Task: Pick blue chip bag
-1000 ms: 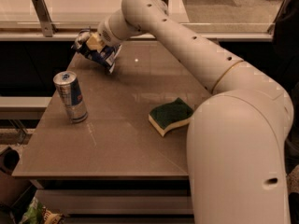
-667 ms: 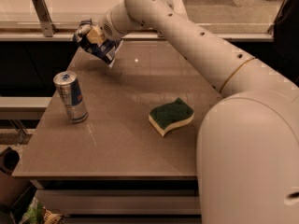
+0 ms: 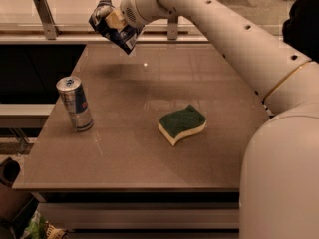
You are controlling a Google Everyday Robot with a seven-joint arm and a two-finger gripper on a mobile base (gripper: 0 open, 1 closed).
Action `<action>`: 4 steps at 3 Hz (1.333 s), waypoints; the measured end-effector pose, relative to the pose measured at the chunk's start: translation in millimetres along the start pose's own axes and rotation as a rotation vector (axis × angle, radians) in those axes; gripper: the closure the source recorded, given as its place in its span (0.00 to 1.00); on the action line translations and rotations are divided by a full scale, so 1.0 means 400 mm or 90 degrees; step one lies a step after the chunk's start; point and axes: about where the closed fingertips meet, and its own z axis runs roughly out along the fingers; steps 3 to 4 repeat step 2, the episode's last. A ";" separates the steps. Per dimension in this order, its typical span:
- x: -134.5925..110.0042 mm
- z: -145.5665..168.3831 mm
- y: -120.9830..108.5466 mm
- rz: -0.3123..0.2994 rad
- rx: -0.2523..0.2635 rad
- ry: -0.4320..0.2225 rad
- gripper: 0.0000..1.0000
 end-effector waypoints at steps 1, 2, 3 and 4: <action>-0.026 -0.056 -0.022 -0.004 0.016 -0.030 1.00; -0.037 -0.084 -0.040 -0.001 0.017 -0.052 1.00; -0.037 -0.084 -0.040 -0.001 0.017 -0.052 1.00; -0.037 -0.084 -0.040 -0.001 0.017 -0.052 1.00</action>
Offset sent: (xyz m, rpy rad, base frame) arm -0.0024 -0.0438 0.0446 0.1043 -0.0813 -0.0123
